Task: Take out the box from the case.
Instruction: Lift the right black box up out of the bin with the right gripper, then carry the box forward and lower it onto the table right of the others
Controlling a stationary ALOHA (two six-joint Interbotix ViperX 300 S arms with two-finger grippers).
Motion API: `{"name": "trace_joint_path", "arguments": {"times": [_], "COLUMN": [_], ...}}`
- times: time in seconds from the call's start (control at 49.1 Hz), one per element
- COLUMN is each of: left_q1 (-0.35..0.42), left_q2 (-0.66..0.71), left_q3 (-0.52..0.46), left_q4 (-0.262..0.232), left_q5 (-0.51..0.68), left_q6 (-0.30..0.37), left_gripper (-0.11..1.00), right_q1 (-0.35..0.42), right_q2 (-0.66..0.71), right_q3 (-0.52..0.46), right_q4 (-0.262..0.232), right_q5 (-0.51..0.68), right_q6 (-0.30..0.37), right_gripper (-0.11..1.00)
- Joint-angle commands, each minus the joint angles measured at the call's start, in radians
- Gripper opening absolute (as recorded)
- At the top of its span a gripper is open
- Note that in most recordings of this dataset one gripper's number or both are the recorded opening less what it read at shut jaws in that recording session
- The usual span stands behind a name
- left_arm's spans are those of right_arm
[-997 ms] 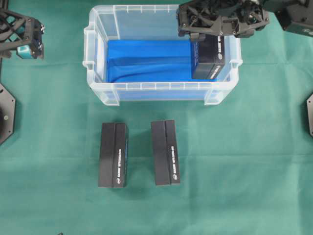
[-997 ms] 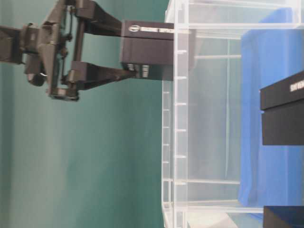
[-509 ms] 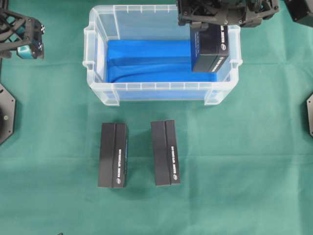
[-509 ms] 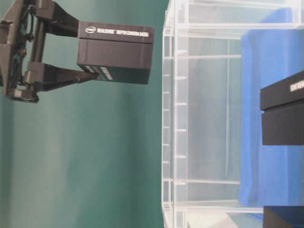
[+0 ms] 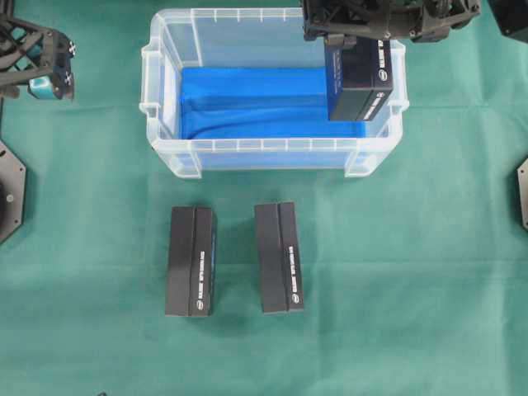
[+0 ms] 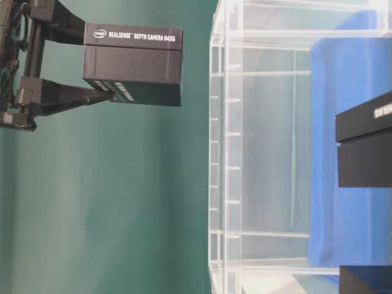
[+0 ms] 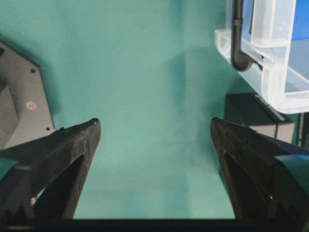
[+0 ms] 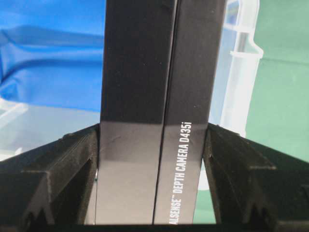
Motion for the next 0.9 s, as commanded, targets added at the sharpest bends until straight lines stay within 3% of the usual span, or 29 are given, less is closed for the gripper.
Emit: {"name": "trace_joint_path", "arguments": {"times": [0.0,0.875], "left_q1": [-0.005,-0.02], "left_q2": [-0.003,-0.003], "left_q3": [-0.018,-0.017], "left_q4": [0.0,0.0], "left_q5": [-0.003,-0.002], "left_q6": [-0.002,-0.012], "left_gripper": [0.99,0.99], "right_q1": [0.002,0.014], "right_q2": [-0.037,-0.035], "right_q3": [-0.031,-0.031], "right_q4": [-0.009,-0.023], "right_q5": [-0.002,0.0], "right_q6": [-0.002,-0.002], "right_gripper": [0.67,0.67]}}
